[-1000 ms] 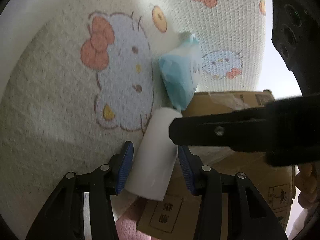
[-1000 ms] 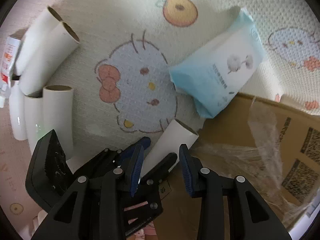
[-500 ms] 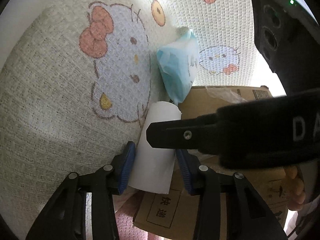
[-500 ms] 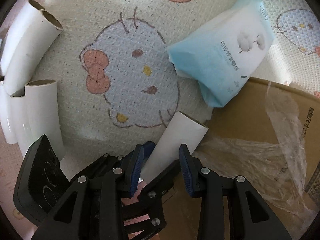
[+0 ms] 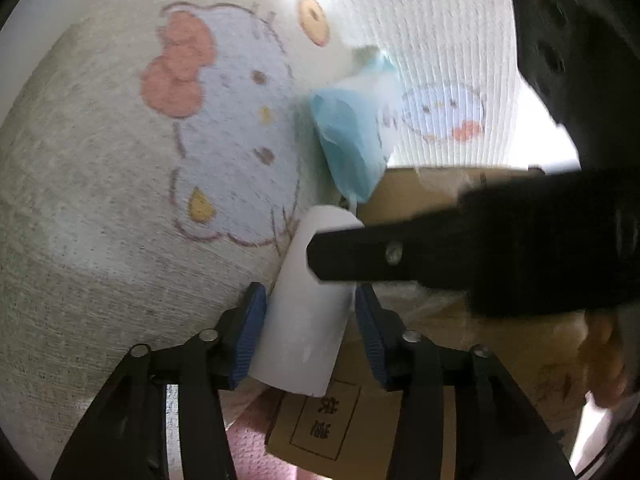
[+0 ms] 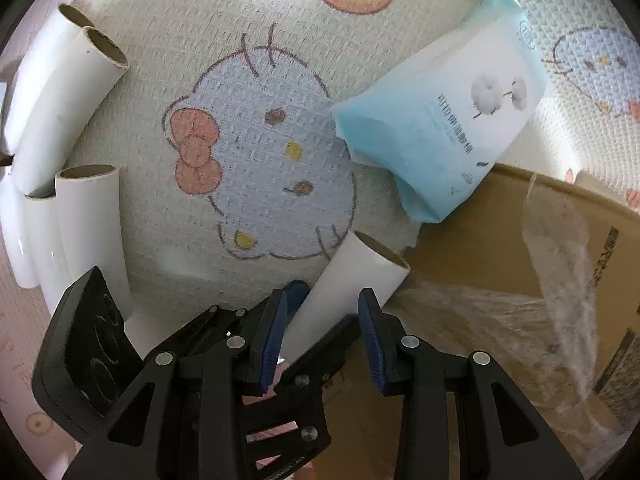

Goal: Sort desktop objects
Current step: 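Lower both grippers around a standing white tube beside the wipes pack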

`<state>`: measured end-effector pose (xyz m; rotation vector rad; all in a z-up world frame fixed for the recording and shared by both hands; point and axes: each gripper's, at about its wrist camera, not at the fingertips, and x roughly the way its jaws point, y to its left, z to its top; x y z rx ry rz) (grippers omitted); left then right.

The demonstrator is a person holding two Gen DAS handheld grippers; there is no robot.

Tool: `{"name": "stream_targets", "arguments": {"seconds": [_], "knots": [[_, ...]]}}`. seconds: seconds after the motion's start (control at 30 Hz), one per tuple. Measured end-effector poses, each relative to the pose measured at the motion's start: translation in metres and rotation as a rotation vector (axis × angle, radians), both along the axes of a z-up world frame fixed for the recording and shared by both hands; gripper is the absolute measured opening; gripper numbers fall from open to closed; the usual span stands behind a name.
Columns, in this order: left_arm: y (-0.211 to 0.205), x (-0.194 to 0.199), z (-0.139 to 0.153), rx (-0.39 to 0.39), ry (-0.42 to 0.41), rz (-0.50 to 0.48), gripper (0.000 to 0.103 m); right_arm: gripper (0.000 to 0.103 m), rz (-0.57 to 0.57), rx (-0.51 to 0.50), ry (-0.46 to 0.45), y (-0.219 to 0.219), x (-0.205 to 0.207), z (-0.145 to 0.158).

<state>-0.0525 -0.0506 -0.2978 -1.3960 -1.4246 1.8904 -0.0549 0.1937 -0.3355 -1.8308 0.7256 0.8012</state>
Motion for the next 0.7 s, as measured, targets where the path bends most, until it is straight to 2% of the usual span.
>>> {"name": "stream_targets", "arguments": {"seconds": [0.23,0.4,0.57,0.7], "knots": [[0.005,-0.007,0.001,-0.016,0.01,-0.046,0.05,0.033,-0.04,0.004,0.036,0.013,0.007,0.018],[-0.004,-0.003,0.0,0.046,0.017,0.03,0.05,0.033,-0.045,0.002,0.064,0.016,0.009,0.024],[-0.026,0.003,0.011,0.036,0.069,0.151,0.05,0.033,-0.002,0.015,0.122,0.02,0.008,0.038],[-0.037,0.003,0.021,0.03,0.082,0.189,0.05,0.033,0.0,0.037,0.219,0.024,0.01,0.056]]}}
